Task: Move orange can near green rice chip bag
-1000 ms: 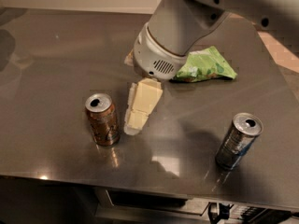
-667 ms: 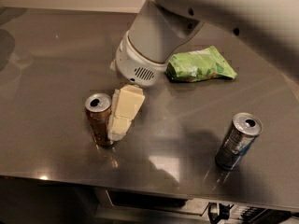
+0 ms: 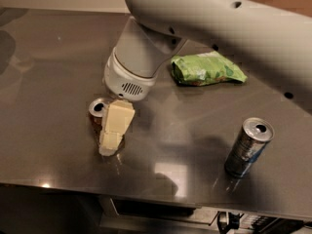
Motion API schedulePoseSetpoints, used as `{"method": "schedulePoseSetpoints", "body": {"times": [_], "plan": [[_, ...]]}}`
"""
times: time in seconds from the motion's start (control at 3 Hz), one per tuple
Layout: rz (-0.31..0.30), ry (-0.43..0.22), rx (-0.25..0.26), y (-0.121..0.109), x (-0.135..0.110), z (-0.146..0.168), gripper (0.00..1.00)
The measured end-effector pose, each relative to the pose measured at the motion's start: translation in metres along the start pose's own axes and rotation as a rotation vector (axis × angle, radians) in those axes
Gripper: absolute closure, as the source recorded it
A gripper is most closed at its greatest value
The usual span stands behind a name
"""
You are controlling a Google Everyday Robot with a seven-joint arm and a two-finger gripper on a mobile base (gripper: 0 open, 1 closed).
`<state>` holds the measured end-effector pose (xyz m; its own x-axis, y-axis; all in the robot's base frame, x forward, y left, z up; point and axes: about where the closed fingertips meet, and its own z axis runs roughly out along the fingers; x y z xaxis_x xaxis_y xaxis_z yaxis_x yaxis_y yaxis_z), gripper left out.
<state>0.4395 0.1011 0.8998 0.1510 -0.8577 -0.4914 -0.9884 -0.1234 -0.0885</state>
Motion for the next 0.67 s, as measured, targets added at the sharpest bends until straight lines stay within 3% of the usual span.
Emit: {"method": "schedulePoseSetpoints", "body": {"times": [0.67], "plan": [[-0.001,0.009,0.004,-0.0004,-0.0008,0.0032,0.40]]}}
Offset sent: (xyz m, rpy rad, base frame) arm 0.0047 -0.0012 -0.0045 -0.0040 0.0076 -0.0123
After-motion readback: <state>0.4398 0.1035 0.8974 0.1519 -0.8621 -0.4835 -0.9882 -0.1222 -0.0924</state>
